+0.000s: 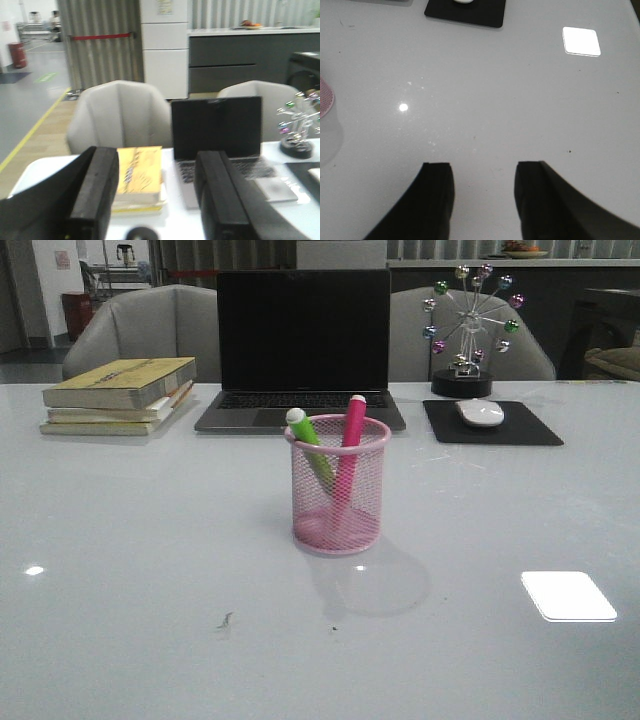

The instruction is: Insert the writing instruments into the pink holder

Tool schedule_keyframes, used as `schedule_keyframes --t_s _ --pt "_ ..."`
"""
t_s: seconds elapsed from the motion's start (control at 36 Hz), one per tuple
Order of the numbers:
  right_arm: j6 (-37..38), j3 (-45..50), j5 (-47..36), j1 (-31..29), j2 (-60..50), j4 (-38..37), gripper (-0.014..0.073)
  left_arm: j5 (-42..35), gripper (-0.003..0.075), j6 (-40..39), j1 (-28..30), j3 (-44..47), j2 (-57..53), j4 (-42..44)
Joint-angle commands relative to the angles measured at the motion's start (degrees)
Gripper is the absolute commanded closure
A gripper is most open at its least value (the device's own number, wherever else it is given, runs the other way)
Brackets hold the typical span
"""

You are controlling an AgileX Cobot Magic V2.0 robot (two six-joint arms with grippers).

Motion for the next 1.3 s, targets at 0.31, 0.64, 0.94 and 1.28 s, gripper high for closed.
schedule_keyframes --t_s 0.31,0.64,0.94,1.28 --pt "-0.15 -1.54 -2.95 -0.31 -0.33 -0.96 0.0179 2.97 0.0315 0.04 6.54 14.10 -15.69 -1.66" --pt "-0.15 -1.54 -2.58 -0.19 -0.33 -0.96 0.0416 1.15 0.0315 -0.07 0.91 14.67 -15.79 -0.17" --pt "-0.15 -1.72 -2.23 -0.19 -3.09 2.15 0.0545 1.10 0.0316 -0.07 1.02 14.67 -15.69 -0.17" --pt "-0.15 -1.72 -2.17 -0.19 -18.11 2.96 0.0545 1.10 0.0316 -0.07 1.02 14.67 -15.69 -0.17"
